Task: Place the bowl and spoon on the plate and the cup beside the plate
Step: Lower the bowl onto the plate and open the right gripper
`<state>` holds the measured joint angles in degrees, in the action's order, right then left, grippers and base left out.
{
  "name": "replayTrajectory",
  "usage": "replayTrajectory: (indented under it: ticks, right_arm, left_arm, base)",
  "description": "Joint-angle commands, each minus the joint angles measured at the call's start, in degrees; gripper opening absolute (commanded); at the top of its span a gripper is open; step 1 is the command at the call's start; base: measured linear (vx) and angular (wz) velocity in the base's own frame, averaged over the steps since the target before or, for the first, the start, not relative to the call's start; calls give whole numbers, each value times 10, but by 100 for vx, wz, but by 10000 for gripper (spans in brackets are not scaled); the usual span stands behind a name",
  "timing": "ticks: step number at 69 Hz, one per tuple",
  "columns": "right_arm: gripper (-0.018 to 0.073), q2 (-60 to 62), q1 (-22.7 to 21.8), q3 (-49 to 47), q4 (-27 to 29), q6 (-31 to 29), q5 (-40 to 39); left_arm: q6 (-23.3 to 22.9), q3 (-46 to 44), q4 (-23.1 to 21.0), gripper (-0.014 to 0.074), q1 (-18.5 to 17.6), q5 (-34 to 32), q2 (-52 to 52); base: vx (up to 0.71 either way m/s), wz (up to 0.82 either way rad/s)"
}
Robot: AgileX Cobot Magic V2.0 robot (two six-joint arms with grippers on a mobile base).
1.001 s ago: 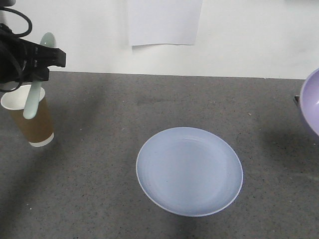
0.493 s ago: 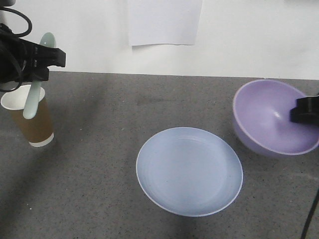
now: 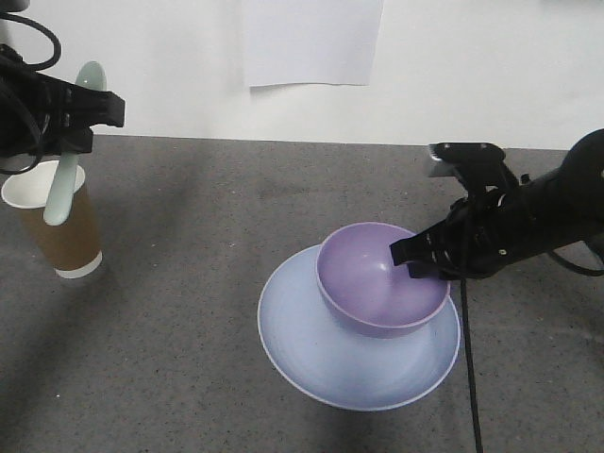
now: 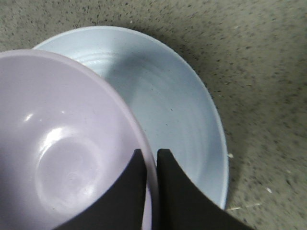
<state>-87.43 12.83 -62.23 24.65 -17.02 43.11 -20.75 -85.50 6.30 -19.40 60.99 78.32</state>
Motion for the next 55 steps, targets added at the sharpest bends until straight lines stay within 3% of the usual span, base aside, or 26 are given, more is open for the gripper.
replayTrajectory:
  ticks: [1,36,55]
  right_arm:
    - [-3,0,13,-17,10,-1,-40]
    - [9,-53,30,-17,10,0,-40]
    - [132,-53,30,-17,10,0,-31]
  left_arm:
    - [-2,-14,4,-6,-2,-33,-18]
    - [-2,-14,4,-6,-2,-33,-18]
    - [-2,-14,4,-6,-2,-33,-18]
  base:
    - [0,0]
    - [0,0]
    - [0,0]
